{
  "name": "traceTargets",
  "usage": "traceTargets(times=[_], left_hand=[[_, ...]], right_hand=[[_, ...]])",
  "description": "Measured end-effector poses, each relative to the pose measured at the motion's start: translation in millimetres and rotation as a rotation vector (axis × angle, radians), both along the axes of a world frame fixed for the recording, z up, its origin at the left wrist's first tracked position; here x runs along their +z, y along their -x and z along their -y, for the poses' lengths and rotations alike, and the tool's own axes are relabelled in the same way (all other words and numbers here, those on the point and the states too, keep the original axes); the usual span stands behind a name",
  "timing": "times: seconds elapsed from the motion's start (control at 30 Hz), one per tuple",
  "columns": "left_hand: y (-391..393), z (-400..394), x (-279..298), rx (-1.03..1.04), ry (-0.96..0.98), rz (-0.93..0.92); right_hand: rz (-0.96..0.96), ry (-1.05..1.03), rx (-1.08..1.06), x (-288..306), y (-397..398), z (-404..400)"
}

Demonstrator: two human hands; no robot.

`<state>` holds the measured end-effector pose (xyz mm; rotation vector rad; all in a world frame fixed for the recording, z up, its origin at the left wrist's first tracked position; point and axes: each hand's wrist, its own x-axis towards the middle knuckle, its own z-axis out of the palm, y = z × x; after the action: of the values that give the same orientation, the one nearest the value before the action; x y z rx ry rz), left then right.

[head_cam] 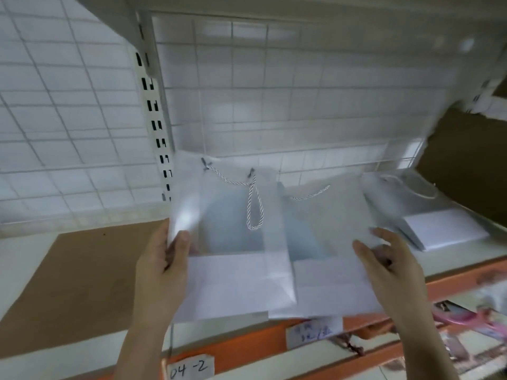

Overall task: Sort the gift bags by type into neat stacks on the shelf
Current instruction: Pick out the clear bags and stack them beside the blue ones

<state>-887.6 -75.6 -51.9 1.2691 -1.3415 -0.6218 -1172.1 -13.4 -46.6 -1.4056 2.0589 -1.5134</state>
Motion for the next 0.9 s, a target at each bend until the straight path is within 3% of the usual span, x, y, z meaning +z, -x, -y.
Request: traceTargets(times=[0.33,0.57,0.9], left_hand=[[172,16,-15,0.1,-0.058,-0.106],[284,27,-18,0.117,-0.162,-0.037],[318,45,-35,0.37,-0.395,0.55]], right_hand=[[-0.109,-0.037,0.1,8,168,23],[-0.031,-0.088,0.083,18,276,21],[0.048,-0.161,0.162,-3,323,46]])
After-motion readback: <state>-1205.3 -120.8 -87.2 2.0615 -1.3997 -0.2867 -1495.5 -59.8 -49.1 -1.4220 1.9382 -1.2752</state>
